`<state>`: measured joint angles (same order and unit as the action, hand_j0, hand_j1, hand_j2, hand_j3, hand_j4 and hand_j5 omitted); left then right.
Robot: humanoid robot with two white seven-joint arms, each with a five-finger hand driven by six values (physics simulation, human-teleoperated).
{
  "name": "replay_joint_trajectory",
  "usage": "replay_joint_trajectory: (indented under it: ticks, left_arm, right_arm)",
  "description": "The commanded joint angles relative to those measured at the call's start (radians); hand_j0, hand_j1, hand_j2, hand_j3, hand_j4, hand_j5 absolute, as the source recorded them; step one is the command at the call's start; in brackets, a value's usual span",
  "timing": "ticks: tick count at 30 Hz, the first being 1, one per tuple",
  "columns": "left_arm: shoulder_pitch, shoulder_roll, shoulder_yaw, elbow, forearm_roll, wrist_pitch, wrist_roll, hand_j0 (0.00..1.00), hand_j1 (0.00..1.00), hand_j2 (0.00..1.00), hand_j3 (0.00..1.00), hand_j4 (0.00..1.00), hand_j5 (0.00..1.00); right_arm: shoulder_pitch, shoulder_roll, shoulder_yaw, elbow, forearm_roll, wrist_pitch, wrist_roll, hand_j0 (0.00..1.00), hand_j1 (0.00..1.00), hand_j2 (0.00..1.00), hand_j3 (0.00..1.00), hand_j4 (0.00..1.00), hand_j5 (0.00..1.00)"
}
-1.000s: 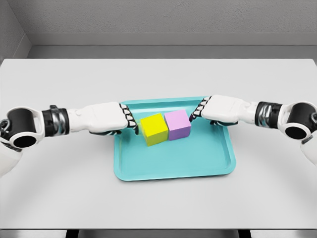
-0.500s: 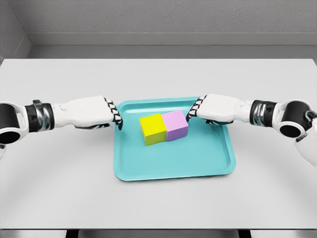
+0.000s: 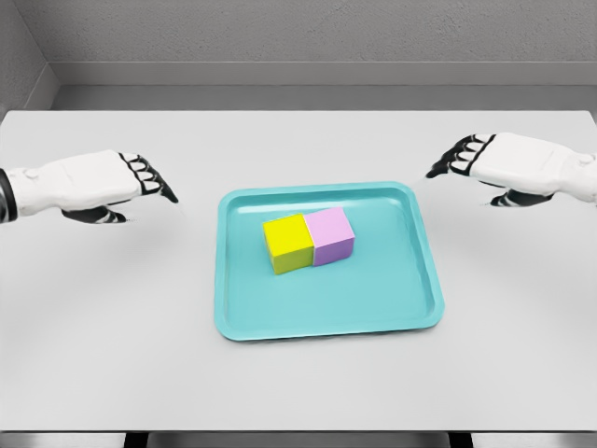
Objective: Push two cubes
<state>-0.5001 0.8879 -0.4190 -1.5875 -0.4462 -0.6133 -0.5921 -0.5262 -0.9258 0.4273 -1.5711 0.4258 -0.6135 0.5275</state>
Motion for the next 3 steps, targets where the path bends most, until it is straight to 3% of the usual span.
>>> replay_joint_trajectory:
  ticks: [1,3]
  left_arm:
    - [-0.002,0.031,0.011,0.044,0.043,0.002,0.001,1.0,1.0,1.0,1.0,1.0,1.0]
    - [0.0,0.034,0.014,0.103,0.107,0.002,0.001,1.0,1.0,1.0,1.0,1.0,1.0]
  right_arm:
    - [0.0,-0.028,-0.019,-0.021,-0.025,0.003,-0.001,1.0,1.0,1.0,1.0,1.0,1.0]
    - [0.002,-0.027,-0.019,-0.021,-0.025,0.003,-0.001,1.0,1.0,1.0,1.0,1.0,1.0]
